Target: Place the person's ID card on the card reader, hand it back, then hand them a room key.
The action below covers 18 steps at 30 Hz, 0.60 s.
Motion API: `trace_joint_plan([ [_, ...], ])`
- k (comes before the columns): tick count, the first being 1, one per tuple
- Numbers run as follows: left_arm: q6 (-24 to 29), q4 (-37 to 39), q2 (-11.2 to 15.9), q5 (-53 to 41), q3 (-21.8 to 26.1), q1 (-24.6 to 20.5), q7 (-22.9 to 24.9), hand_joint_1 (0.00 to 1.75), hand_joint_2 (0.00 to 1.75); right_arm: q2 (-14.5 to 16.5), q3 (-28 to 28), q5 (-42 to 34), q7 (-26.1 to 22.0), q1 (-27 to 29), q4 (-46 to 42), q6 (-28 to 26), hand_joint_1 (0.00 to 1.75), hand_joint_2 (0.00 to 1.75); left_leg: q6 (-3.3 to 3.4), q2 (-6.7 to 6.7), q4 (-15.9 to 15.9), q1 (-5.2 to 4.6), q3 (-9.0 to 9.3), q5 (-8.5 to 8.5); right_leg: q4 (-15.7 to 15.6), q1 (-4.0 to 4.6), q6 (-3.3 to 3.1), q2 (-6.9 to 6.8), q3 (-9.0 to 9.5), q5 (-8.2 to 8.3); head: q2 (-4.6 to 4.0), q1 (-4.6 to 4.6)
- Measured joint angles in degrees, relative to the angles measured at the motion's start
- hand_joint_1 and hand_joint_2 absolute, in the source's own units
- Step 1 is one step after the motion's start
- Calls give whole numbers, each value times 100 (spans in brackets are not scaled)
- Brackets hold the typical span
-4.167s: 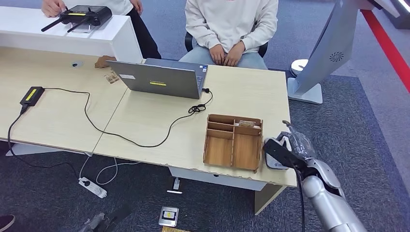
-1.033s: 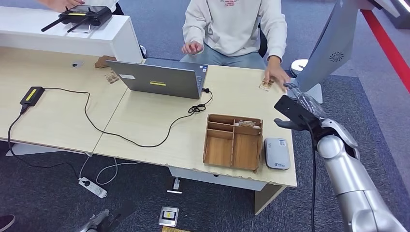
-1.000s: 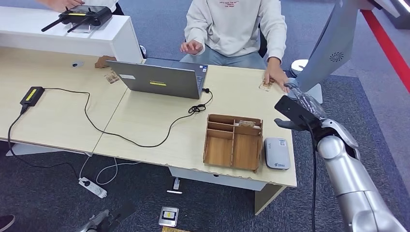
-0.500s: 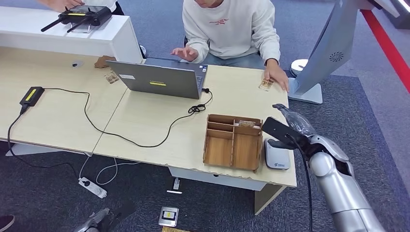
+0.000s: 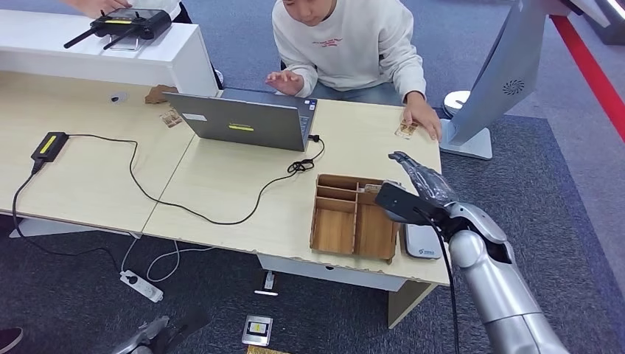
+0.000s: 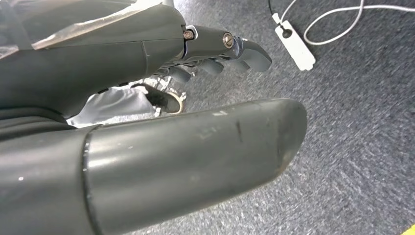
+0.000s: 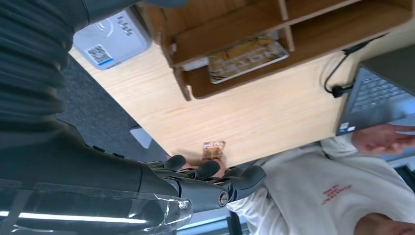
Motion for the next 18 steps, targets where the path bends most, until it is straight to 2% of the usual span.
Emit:
trace_joint_plan([
  [10,-48,-15,-1,-233,76,-117,-36,0,0,279,118,24,-78,-220,414,-333,0,175,0,0,0,0,0,0,0,0,0,0,-1,0,0,0],
  [18,-91,-21,0,-287,144,-150,-26,0,0,366,132,-8,-96,-338,761,-416,0,175,0,0,0,0,0,0,0,0,0,0,0,0,0,1],
])
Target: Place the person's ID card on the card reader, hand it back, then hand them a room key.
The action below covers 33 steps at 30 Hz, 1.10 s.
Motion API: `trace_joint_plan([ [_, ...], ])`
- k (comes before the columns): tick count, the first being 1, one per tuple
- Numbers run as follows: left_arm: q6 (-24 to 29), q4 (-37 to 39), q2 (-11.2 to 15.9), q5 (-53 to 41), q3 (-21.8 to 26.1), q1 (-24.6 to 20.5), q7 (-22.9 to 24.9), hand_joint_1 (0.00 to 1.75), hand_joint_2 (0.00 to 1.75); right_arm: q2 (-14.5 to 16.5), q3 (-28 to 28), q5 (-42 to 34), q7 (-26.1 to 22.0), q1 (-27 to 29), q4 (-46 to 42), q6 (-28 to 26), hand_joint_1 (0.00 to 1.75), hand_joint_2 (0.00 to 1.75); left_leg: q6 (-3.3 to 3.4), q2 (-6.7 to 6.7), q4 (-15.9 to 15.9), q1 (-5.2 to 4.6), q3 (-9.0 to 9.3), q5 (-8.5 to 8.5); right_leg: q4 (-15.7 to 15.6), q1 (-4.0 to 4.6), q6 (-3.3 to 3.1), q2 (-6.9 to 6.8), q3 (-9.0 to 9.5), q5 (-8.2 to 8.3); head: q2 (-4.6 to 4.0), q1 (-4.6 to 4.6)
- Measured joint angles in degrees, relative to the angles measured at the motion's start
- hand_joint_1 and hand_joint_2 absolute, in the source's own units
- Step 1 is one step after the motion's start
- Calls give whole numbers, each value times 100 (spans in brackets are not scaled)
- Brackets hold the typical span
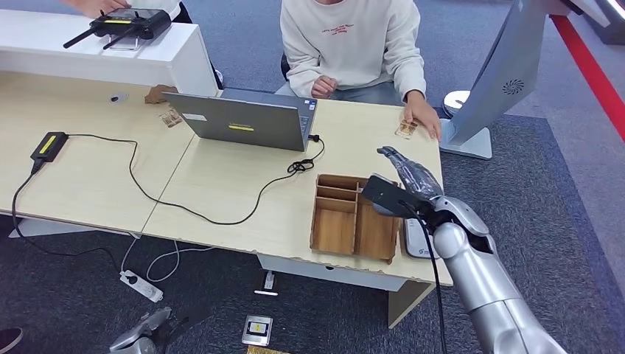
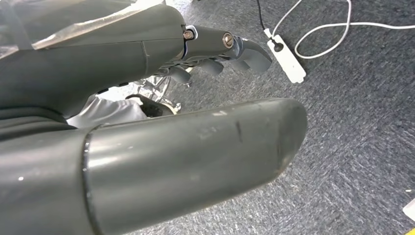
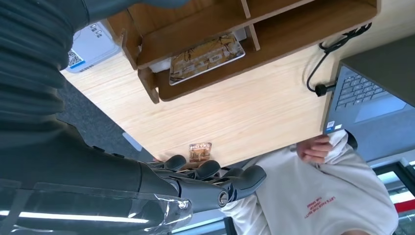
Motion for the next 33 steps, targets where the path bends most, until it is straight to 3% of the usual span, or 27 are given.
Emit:
trace_joint_plan([
  [23,27,-1,-2,-107,180,25,30,0,0,2,16,25,27,-2,450,-78,0,175,0,0,0,0,0,0,0,0,0,0,0,0,0,0],
  [24,27,-2,-2,-121,189,25,31,0,0,2,16,25,34,-2,458,-78,9,175,0,0,0,0,0,0,0,0,0,0,0,0,0,0],
  [27,20,-4,-2,-187,223,26,33,0,0,1,16,25,64,-2,470,-77,136,175,0,0,0,0,0,0,0,0,0,0,0,0,0,0],
  [28,12,-4,-2,-208,237,26,34,0,0,1,17,25,70,-3,474,-77,170,175,0,0,0,0,0,0,0,0,0,0,0,0,0,0],
  [33,-21,-7,-2,-293,282,26,34,0,0,1,18,-7,77,-2,486,-68,175,175,0,0,0,0,1,0,0,0,0,0,0,0,0,0],
])
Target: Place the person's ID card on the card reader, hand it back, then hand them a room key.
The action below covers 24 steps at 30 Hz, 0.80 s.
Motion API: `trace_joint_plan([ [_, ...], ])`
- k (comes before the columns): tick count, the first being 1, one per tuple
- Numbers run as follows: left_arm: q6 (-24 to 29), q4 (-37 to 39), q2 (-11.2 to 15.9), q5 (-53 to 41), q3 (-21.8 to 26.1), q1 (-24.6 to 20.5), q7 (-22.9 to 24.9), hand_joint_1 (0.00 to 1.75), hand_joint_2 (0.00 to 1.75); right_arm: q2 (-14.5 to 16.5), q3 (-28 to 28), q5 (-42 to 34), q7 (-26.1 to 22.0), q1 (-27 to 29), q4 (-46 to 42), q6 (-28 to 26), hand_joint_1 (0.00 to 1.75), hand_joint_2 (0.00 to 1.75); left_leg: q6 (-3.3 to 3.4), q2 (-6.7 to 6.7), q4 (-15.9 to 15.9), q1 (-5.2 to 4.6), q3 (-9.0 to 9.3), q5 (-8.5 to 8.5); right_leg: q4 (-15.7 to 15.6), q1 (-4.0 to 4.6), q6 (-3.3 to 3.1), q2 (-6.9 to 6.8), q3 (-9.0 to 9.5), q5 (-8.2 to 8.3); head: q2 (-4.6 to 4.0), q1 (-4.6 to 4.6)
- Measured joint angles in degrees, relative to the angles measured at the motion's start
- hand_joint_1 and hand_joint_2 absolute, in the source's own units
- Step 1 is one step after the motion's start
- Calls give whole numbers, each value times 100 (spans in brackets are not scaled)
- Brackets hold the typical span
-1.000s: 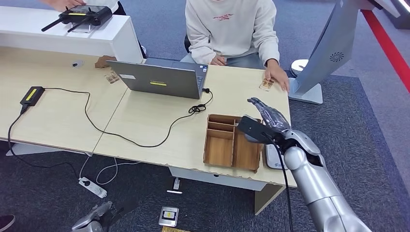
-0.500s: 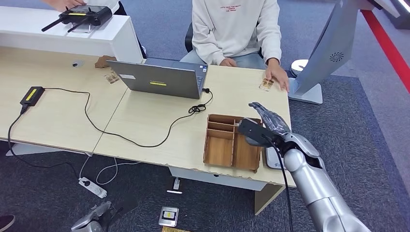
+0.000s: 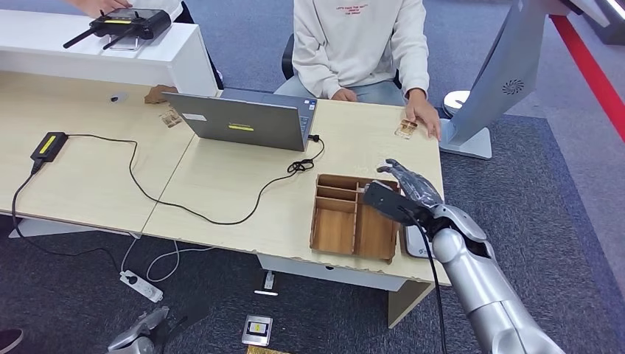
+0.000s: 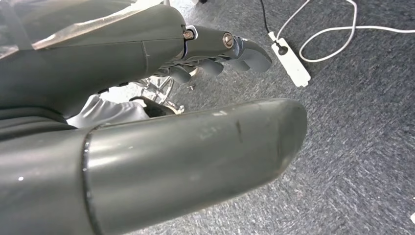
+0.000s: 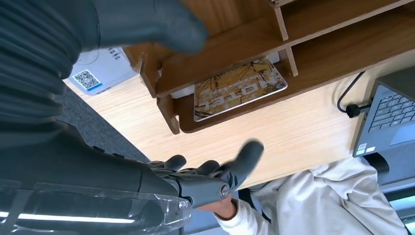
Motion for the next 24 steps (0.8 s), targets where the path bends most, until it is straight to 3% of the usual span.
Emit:
trace_joint_plan([
  [24,-68,-19,0,-88,157,47,34,0,0,14,-15,-92,35,-25,72,-146,175,175,0,1,0,-1,0,0,0,0,0,0,-1,0,0,0],
])
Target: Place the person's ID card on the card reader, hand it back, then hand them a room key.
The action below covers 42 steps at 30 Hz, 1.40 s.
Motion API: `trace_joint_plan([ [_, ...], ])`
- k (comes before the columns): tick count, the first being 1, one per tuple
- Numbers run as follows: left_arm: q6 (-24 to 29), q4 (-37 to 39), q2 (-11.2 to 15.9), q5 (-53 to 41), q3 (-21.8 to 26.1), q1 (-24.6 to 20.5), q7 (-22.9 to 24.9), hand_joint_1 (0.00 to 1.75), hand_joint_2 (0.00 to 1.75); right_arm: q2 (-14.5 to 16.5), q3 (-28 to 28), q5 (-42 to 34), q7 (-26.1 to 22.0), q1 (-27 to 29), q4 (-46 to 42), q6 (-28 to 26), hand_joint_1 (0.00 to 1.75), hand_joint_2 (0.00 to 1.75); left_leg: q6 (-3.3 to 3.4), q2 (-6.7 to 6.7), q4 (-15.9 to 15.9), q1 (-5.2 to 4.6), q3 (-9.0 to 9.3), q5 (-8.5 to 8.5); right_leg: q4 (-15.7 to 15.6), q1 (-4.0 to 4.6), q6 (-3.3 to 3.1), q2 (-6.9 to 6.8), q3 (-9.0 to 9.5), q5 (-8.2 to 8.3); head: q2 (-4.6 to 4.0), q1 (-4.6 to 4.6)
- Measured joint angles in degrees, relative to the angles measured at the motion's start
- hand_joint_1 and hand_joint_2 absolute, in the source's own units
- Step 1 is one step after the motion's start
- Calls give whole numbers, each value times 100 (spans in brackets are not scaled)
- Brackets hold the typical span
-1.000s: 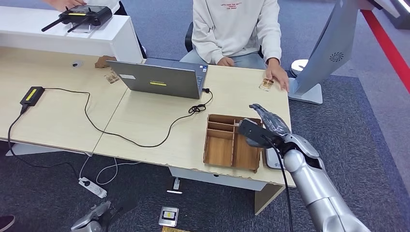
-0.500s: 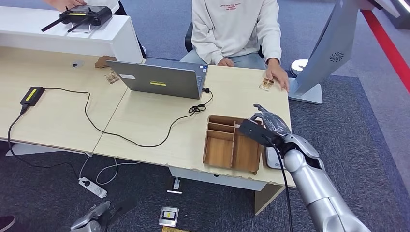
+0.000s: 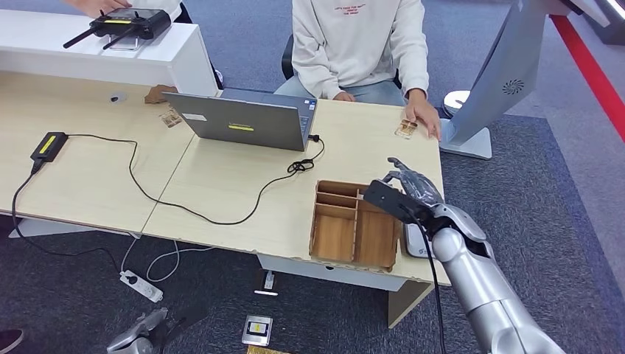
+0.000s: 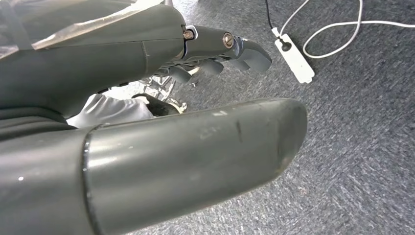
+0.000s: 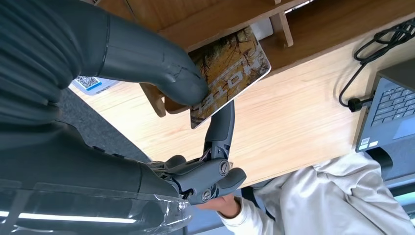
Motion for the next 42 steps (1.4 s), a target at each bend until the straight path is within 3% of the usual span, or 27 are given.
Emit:
trace_joint_plan([
  [10,31,-37,-5,-87,81,37,-109,0,0,-110,-179,-356,-174,-55,-247,-482,175,175,0,0,1,-3,0,0,0,-2,0,0,-2,1,0,-1],
  [19,71,-36,-85,-219,80,69,-306,0,0,-479,-629,-523,-205,-1235,-999,-273,175,175,3,3,2,-8,0,3,0,-4,5,2,-4,5,0,-1],
  [27,52,-36,-115,-204,78,69,-322,0,0,-595,-709,-474,-163,-1455,-1044,-408,175,175,2,2,3,-4,-1,3,0,-3,5,2,-3,5,0,-2],
  [42,-245,-43,-140,-275,36,-145,-221,0,0,-602,-530,622,-121,-1682,491,-637,175,175,3,-3,3,-5,-2,4,1,-3,5,1,-1,6,0,-1],
])
